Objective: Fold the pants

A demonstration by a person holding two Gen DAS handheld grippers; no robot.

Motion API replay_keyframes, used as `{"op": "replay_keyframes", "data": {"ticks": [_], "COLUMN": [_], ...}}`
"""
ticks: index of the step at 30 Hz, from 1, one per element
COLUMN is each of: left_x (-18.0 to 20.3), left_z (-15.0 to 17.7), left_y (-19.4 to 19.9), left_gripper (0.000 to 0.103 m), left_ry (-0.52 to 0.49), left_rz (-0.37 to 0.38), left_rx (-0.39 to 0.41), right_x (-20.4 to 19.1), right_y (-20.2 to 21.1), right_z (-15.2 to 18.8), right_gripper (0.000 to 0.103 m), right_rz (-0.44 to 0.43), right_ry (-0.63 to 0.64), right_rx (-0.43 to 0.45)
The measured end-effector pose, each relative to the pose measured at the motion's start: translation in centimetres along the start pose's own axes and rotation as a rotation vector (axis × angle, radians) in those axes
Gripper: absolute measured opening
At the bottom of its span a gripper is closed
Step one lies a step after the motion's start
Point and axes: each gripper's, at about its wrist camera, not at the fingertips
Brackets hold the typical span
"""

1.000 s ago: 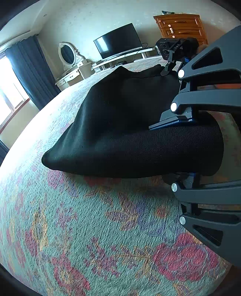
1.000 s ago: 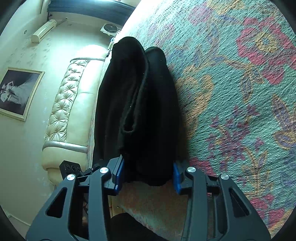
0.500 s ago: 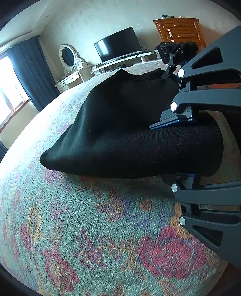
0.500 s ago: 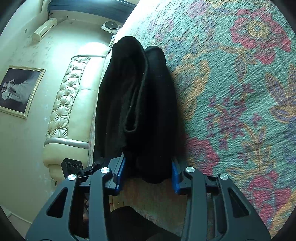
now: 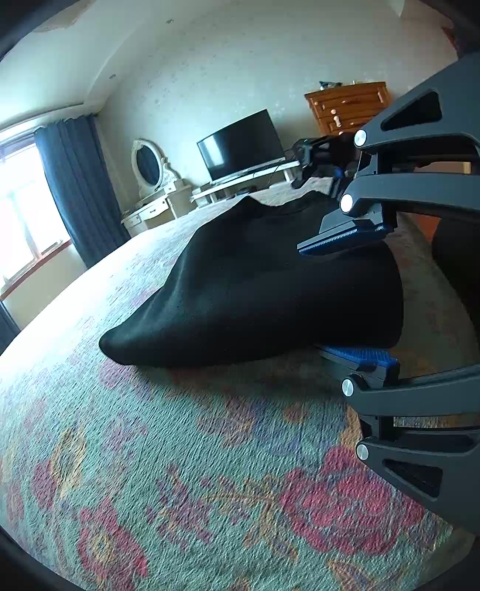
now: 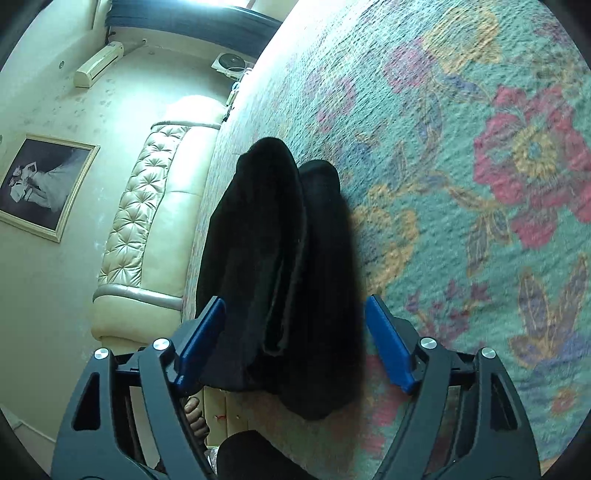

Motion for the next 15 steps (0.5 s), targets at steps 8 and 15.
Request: {"op": "replay_keyframes", "data": {"ticks": [8, 15], "left_x": [-0.1, 0.6], "left_z": [1.3, -1.0], "left_y": [2.5, 3.0], "left_gripper": [0.046, 0.049], "left_ry": [-0.074, -0.033], "left_rz": [-0.044, -0.020], "left_rx": [0.027, 0.117], "right_x": [-0.2, 1.1], "right_y": [-3.8, -4.0], "right_z": [-2.9, -2.7], "right_gripper": [0.080, 0.033], "right_rz": [-0.042, -0.009], "right_ry": [0.031, 0.052], "right_rx": [-0.057, -0.133]}}
Point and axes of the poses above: each gripper's, at about its wrist camera, not at the fingertips, and y roughly against the way its jaws point, x to its right, z to its underside, and after that the axes turned 9 degrees about y, right-handed
